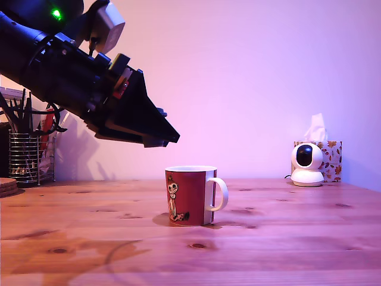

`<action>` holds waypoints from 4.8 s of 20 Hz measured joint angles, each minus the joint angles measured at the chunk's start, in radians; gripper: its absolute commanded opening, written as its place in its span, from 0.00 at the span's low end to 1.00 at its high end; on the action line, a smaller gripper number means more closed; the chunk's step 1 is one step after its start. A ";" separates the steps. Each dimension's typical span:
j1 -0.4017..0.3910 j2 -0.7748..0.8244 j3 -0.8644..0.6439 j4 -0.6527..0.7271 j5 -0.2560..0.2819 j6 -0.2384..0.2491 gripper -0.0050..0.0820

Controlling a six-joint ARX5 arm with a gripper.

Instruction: Pick up the coffee capsules on the table and drop them inside the coffee cup

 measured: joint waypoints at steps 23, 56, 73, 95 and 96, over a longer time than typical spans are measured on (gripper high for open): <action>0.039 0.357 0.625 -0.568 -0.116 -0.142 0.28; 0.007 0.508 0.752 -0.650 -0.169 -0.138 0.81; 0.007 0.507 0.831 -0.754 -0.170 -0.069 0.03; 0.111 0.101 0.618 -0.639 -0.168 -0.033 0.03; 0.119 0.061 0.584 -0.620 -0.171 -0.033 0.03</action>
